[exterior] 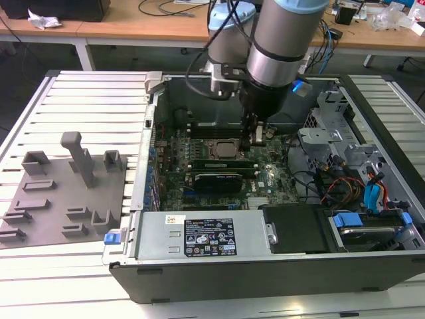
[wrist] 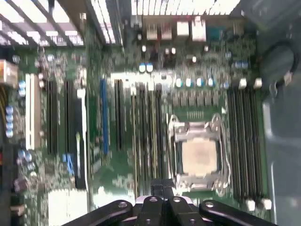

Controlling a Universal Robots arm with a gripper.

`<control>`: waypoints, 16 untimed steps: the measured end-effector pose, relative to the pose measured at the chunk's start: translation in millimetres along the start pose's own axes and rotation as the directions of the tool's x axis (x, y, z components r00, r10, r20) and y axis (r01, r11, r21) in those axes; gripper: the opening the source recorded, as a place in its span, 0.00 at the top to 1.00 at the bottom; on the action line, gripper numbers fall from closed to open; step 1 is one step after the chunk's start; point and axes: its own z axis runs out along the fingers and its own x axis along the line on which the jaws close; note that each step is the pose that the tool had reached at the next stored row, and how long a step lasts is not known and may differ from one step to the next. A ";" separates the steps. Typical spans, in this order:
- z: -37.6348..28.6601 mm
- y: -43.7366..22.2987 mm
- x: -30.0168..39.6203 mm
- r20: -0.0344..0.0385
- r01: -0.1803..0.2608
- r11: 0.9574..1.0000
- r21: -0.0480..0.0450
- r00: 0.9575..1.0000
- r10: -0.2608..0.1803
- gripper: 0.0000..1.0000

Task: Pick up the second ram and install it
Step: 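Press down the second ram until it locks into place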

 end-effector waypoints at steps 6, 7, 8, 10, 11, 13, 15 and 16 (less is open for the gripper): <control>28.1 -23.2 0.5 0.000 0.000 1.000 -0.001 1.000 0.000 0.89; 32.9 -23.6 0.8 0.000 0.000 1.000 -0.001 1.000 0.000 0.89; 35.8 -23.8 1.1 0.000 0.000 1.000 -0.001 1.000 0.000 0.89; 37.7 -23.9 1.1 0.003 0.001 1.000 -0.001 1.000 -0.001 0.89; 35.7 -23.8 0.7 0.005 0.001 1.000 0.000 1.000 -0.001 0.89; 29.2 -19.6 0.7 0.004 0.001 1.000 0.008 1.000 -0.001 0.89; 30.0 -5.7 1.5 0.005 0.002 1.000 0.013 1.000 -0.002 0.89; 30.4 -1.1 1.7 0.006 0.002 1.000 0.014 1.000 -0.002 0.89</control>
